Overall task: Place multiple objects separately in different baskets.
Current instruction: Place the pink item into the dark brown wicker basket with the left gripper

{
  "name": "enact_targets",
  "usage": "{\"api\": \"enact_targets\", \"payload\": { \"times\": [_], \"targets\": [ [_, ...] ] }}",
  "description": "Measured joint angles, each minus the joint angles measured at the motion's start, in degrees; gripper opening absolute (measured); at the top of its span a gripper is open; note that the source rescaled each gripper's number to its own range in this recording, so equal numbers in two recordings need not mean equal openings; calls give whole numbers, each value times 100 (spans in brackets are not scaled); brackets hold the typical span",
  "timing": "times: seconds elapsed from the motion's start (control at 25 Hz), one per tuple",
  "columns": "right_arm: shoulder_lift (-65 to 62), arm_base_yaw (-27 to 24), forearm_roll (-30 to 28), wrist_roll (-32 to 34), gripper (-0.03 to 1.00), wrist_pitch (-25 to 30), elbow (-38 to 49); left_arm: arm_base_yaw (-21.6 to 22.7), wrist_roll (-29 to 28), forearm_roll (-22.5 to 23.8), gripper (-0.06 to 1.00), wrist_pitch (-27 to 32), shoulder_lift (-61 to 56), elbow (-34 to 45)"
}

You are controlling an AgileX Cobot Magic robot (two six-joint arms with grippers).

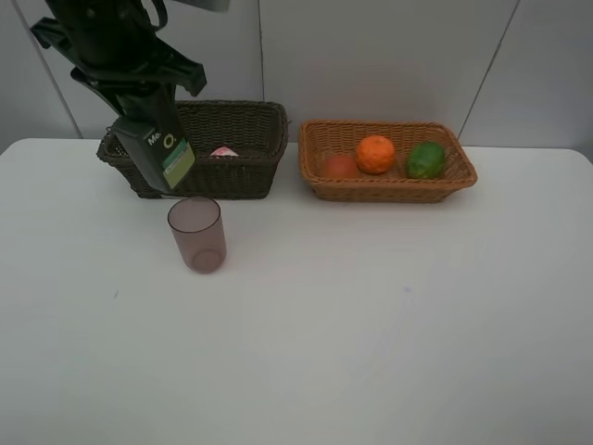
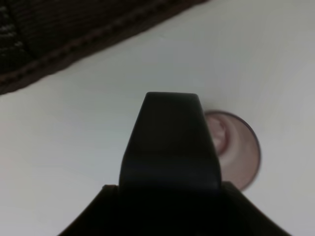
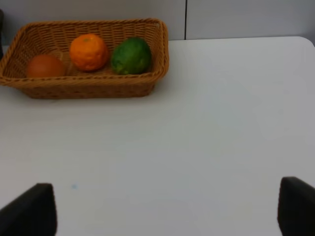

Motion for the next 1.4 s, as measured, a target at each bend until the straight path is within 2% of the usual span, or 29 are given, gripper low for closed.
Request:
{"api": "enact_targets", "payload": {
  "times": [0.16,0.36,0.56,0.72,0.96,1.2,1.24,1.4],
  "targets": [
    [0,0,0,0,96,0,0,593,-190,141,50,-316,280,-389],
    [0,0,0,0,96,0,0,1076,-252,303,50,-1112,759,-448],
    [0,0,0,0,96,0,0,1207,-256,507,50,-1989,1208,-448],
    [0,0,0,0,96,0,0,1301,-256,565,50,-2455,1620,-448],
    [0,0,0,0,96,0,0,1423,-269,608,50,-2926,2191,-448],
    [0,0,0,0,96,0,0,1433,-269,623,50,-3039,2279,-448],
    [0,0,0,0,96,0,0,1433,-269,623,54,-3039,2279,-453],
    [0,0,0,0,96,0,0,1440,-269,589,90,-3046,2273,-531]
  ]
}}
